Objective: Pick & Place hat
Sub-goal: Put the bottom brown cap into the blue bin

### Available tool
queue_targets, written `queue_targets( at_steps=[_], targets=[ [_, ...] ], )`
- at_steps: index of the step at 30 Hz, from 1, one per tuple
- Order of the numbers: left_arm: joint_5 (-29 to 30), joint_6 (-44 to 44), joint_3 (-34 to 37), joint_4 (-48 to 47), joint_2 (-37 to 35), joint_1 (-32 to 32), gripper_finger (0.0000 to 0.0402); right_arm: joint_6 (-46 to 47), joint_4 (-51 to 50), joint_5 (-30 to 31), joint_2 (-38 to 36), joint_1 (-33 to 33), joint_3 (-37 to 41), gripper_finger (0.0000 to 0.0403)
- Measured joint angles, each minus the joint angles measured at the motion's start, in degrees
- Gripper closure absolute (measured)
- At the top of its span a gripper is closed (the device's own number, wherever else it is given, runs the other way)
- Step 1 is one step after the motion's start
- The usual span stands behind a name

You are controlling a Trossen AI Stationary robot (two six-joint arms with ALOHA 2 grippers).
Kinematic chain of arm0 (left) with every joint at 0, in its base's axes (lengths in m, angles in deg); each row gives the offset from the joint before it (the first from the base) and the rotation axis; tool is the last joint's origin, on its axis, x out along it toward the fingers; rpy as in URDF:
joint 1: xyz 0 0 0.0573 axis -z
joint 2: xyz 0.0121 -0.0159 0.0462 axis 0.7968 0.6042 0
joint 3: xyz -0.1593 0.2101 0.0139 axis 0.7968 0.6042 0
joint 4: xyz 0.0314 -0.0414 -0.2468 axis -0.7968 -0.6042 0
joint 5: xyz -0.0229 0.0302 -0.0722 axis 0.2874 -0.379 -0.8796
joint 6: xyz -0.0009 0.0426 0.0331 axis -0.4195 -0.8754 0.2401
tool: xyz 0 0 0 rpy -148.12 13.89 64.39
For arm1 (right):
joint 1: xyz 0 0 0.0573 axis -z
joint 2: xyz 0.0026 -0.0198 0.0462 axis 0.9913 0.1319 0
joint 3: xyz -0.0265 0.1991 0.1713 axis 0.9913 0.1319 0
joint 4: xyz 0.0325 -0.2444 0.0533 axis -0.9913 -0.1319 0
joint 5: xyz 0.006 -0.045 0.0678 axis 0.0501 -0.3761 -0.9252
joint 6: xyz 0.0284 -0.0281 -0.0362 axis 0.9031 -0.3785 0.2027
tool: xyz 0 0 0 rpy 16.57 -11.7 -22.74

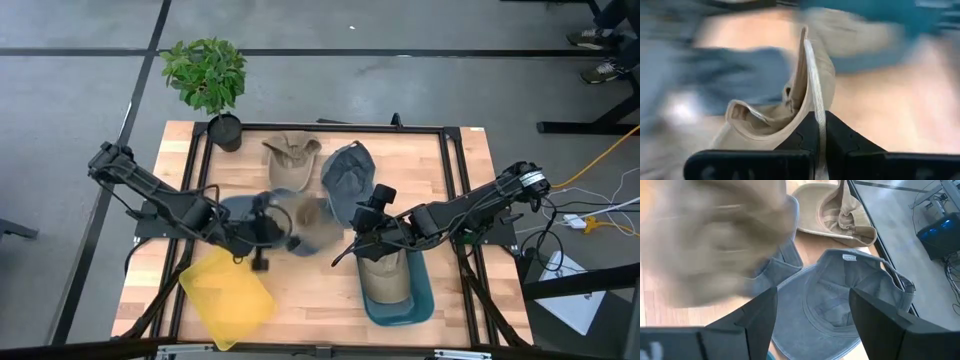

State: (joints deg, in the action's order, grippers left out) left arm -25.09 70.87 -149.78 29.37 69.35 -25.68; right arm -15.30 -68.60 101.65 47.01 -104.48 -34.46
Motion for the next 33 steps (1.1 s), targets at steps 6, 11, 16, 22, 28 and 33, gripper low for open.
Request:
queue_targets(
  at_steps=[6,11,16,22,28,33],
  targets=[
    [16.86,5.75,0.00,0.21,-2.75,0.01,0.0395,0.57,0.31,-0.03,0.00,0.00,0.00,0.0157],
    [-8.79,10.04,0.00,4.68,-5.09,-4.34,0.0395,0.22,0.37,-0.43,0.00,0.00,0.00,0.0157],
    [-1.09,12.07,0.00,3.59,-7.35,-5.24,0.0395,0.20,0.79,-0.46,0.00,0.00,-0.02,0.0157],
    [-0.99,12.36,0.00,3.83,-9.90,-6.41,0.0392,-2.13,0.87,-0.39,0.00,-0.04,-0.02,0.0157],
    [0.75,9.05,0.00,7.47,-12.27,-6.63,0.0393,-8.24,1.02,0.05,-0.08,-0.03,-0.02,0.0157],
    [-0.63,6.83,0.00,10.12,-13.55,-6.63,0.0393,-9.03,0.08,0.45,-5.14,0.49,2.67,0.0157]
  ],
)
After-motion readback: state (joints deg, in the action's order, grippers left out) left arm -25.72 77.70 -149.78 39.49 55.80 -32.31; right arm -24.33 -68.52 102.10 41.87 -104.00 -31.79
